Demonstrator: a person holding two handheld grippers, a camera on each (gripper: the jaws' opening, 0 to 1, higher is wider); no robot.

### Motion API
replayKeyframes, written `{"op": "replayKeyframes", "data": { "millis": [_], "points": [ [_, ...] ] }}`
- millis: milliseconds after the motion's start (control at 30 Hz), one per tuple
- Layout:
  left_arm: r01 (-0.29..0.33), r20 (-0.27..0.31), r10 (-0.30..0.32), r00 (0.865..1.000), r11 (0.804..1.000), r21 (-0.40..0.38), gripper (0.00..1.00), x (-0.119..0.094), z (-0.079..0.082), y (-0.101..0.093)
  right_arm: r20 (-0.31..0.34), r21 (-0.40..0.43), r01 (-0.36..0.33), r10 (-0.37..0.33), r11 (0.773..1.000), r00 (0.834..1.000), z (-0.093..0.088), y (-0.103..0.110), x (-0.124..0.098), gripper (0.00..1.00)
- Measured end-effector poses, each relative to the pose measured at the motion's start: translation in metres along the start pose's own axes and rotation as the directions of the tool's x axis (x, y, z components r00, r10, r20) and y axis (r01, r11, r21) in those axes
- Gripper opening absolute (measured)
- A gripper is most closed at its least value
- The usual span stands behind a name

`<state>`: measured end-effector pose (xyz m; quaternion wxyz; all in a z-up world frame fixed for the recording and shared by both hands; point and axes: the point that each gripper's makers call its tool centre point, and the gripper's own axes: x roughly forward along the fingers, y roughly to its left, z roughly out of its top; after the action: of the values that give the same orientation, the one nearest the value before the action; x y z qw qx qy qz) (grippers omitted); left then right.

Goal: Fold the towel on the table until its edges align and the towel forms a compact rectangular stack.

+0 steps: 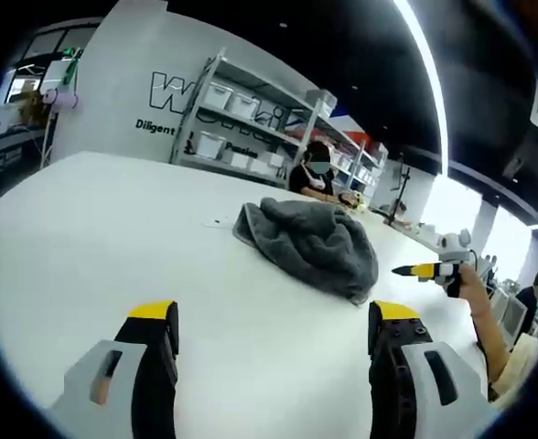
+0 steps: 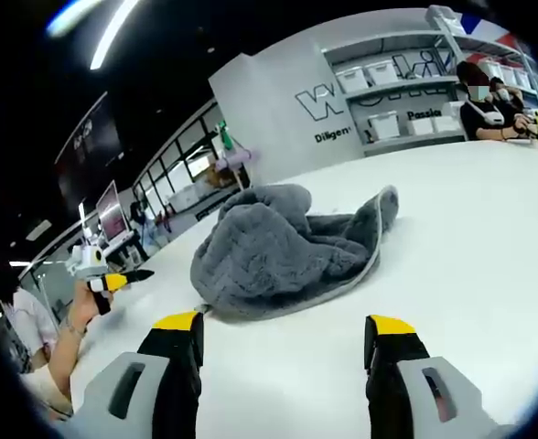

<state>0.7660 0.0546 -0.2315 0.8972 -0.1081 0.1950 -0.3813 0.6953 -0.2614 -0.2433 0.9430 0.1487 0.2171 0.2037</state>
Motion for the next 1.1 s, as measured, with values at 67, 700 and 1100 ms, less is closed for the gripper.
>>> {"op": "replayKeyframes", "data": {
  "millis": [67, 700, 1100],
  "points": [
    [0.001, 0.0, -0.001, 1.0, 1.0, -0.001, 0.83, -0.0001, 0.0001, 0.0, -0.001, 0.0, 0.0, 0.0, 1.0, 1.0, 0.0001, -0.0003, 0.0004, 0.72],
    [-0.001, -0.002, 0.001, 1.0, 1.0, -0.021, 0.83, -0.0027, -0.0062, -0.0055, -0.005, -0.007, -0.003, 0.003, 1.0, 1.0, -0.0011, 0.0018, 0.0013, 0.71],
    [-0.003, -0.006, 0.003, 1.0, 1.0, -0.023, 0.83, -0.0016, -0.0048, -0.0019, -0.011, -0.045, -0.018, 0.018, 0.999, 1.0, 0.0004, 0.0049, 0.0054, 0.72]
  ]
}}
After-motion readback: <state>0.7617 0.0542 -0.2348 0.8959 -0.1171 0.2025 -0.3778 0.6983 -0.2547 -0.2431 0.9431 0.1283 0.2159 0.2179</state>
